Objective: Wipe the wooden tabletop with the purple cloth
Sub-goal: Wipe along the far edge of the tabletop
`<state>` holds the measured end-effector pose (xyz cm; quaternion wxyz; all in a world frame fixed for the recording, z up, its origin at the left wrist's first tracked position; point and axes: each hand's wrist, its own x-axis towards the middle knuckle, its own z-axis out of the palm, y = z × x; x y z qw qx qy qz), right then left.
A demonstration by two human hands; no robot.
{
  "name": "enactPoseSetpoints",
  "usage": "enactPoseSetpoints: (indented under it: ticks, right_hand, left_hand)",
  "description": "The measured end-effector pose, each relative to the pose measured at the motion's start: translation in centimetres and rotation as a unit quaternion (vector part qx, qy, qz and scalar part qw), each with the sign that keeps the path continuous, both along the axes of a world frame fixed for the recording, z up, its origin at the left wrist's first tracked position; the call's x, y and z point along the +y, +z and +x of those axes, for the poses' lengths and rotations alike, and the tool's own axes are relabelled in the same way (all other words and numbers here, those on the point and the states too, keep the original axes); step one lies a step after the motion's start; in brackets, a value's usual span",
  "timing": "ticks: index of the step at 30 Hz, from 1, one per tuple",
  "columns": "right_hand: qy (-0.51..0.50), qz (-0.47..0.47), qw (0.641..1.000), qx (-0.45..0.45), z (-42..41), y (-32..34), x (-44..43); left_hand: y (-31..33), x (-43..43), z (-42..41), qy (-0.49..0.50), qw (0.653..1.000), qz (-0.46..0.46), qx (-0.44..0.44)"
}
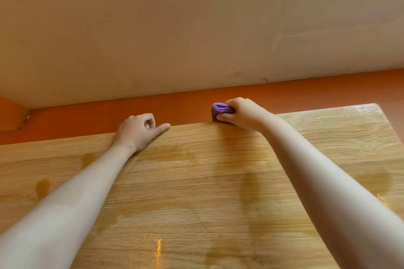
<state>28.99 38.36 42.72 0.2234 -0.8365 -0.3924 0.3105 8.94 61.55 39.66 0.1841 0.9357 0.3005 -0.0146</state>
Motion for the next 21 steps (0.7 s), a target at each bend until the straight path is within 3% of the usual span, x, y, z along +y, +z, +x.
enactPoseSetpoints:
  ticks: [10,18,21]
  right_hand:
    - [-0.104,-0.076,0.992,-0.012,7.4,1.7,-11.0]
    - [-0.053,-0.012,0.998,-0.011,2.9,-0.1,-4.5]
    - [-0.051,0.002,0.999,-0.013,2.1,-0.5,-3.7]
  left_hand:
    - [0.0,0.1,0.1,0.002,1.000,-0.007,0.007]
    - [0.0,0.3,0.0,-0.010,1.000,-0.025,0.006]
    - [0.8,0.4,0.4,-0.036,0.996,-0.060,0.047]
